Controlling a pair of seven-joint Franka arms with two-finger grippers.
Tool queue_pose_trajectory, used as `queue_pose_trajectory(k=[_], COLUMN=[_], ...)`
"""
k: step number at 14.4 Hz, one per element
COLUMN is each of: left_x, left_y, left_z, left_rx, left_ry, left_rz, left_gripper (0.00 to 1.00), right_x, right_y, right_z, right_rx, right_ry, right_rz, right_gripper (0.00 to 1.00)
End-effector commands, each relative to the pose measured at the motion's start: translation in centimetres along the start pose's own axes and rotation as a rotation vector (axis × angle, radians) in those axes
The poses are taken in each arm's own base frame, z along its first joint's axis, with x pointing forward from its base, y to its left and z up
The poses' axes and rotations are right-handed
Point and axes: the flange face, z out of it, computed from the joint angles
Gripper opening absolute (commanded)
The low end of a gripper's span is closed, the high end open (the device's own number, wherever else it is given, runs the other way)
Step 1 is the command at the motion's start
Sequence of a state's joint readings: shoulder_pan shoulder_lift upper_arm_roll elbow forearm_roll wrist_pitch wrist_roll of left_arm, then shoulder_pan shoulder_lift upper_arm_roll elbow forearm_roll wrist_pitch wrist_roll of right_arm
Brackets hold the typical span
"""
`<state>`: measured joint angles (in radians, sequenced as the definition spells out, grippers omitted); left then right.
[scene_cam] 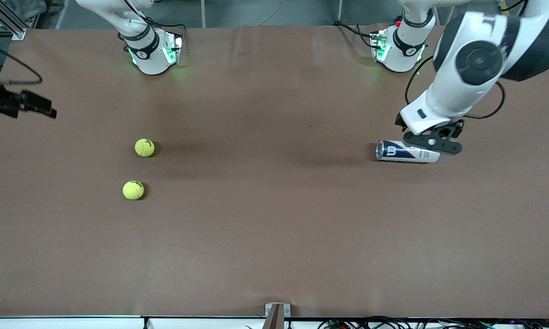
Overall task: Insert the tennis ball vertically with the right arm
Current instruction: 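Reach the left gripper to the can while the right gripper reaches the balls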
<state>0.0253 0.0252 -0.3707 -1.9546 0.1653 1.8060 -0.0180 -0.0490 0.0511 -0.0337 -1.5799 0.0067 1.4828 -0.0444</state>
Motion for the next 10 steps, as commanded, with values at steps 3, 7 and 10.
queue_pose_trajectory(k=[3, 7, 10], left_x=[-0.3, -0.5, -1.5], left_y=[1.2, 1.1, 1.3], left_z=[8.5, 13.3, 15.6], left_rx=[0.132, 0.200, 0.316], left_ry=[-0.033, -0.098, -0.140], left_rz=[0.249, 0.505, 0.683], left_gripper=[1.00, 1.00, 1.00], right_x=[3.3, 3.1, 1.8], right_y=[0.1, -1.0, -2.4], right_z=[6.2, 14.5, 19.9], right_rx=[-0.026, -0.027, 0.027], right_ry=[-0.022, -0.027, -0.011], right_rz=[0.006, 0.144, 0.178], right_gripper=[1.00, 1.00, 1.00])
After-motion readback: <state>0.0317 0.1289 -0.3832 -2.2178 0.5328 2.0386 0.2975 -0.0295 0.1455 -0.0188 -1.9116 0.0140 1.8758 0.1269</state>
